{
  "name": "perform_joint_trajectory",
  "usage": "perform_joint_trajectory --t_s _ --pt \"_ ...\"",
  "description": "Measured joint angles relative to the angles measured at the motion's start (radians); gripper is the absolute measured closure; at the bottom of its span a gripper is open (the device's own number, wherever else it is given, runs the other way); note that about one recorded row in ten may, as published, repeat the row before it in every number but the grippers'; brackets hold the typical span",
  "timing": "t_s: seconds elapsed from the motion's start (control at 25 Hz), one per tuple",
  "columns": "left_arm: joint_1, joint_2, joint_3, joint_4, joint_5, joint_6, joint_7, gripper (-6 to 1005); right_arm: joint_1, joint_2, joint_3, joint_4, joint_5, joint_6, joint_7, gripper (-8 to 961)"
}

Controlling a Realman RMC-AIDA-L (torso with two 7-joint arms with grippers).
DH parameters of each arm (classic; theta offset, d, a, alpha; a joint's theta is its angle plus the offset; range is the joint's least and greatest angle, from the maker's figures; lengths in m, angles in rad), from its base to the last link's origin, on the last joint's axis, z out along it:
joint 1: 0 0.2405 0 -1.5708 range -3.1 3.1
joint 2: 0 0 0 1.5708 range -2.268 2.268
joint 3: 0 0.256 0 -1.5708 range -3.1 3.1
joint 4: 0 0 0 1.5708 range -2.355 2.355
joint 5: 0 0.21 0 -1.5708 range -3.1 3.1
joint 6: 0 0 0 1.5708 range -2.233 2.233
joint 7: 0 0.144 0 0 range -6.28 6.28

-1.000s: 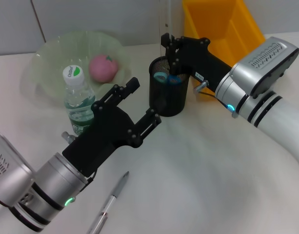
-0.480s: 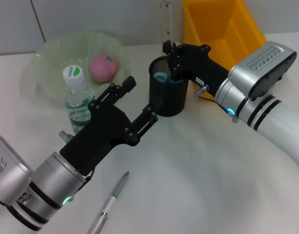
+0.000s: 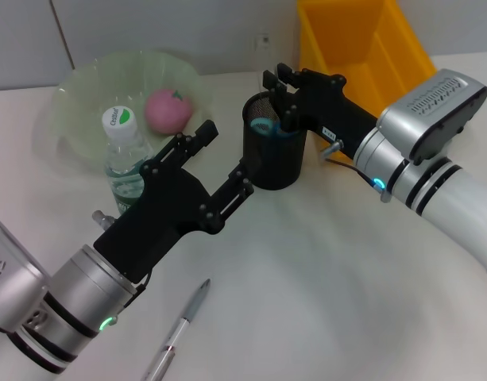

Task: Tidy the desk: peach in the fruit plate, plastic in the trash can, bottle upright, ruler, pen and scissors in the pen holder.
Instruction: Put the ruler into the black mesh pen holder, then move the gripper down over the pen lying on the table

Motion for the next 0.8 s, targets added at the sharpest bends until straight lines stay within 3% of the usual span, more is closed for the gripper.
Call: perform_joint_trajectory --t_s 0.08,0.56,0.72,0.8 --pt "0.0 0.0 -0.001 0.0 0.0 0.0 0.0 339 -0.007 -0.001 0.0 0.001 0.004 -0.009 0.001 851" --pt "-0.003 0.0 -0.005 -0.004 0.0 -0.005 -0.009 340 -0.051 -0.007 -0.005 -0.018 -0.001 -0.102 0.092 395" --pt "-0.004 0.004 -0.005 -0.01 0.003 -0.005 -0.017 340 -0.119 -0.009 -0.034 -0.102 -0.027 -0.255 0.236 221" --pt "0.0 0.008 -0.012 -0.01 0.024 -0.002 -0.035 340 -0.159 -0.011 -0.063 -0.186 -0.065 -0.358 0.353 221"
